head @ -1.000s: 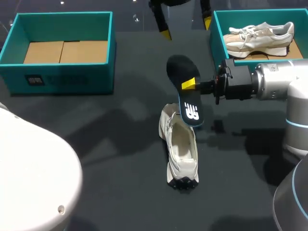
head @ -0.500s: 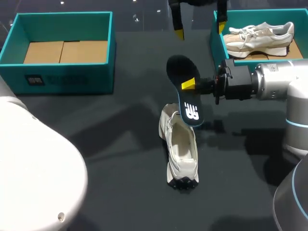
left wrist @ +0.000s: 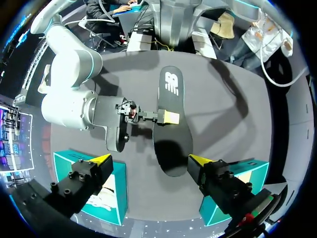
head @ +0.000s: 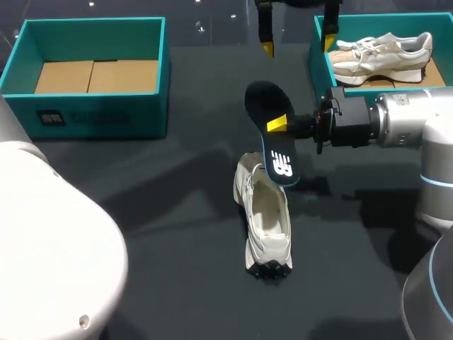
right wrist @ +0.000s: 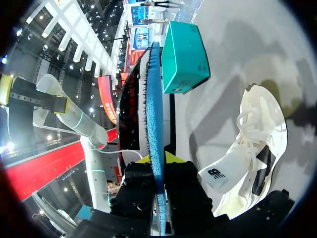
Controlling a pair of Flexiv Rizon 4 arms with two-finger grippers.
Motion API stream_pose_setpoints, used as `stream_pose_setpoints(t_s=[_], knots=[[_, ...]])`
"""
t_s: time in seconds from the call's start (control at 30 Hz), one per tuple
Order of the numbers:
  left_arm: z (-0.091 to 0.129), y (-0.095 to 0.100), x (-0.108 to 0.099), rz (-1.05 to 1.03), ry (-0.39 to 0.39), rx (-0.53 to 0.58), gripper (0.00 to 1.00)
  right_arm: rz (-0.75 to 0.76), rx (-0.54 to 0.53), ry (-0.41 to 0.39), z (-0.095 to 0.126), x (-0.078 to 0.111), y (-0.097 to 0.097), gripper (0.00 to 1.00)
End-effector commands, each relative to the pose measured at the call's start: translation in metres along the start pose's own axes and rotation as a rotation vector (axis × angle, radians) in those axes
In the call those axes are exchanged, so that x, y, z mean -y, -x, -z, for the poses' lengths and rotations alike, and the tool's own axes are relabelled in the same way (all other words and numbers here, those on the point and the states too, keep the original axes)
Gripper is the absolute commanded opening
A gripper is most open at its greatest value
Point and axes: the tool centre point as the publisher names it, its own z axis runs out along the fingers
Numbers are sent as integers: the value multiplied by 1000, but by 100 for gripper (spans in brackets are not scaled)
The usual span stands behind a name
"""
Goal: Take the shoe out of the shoebox, open the shoe tongue, remove and reinsert the insole, then place the shoe into the shoebox
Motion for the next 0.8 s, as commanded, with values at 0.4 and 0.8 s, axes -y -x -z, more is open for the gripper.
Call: stream_pose_setpoints(t_s=[0.4, 0.8], knots=[[-6, -61, 23, -80, 66, 375, 100, -1, 3, 1, -1, 1, 0, 0], [-23, -83, 30, -143, 97, 656, 100, -1, 3, 1, -1, 1, 0, 0]])
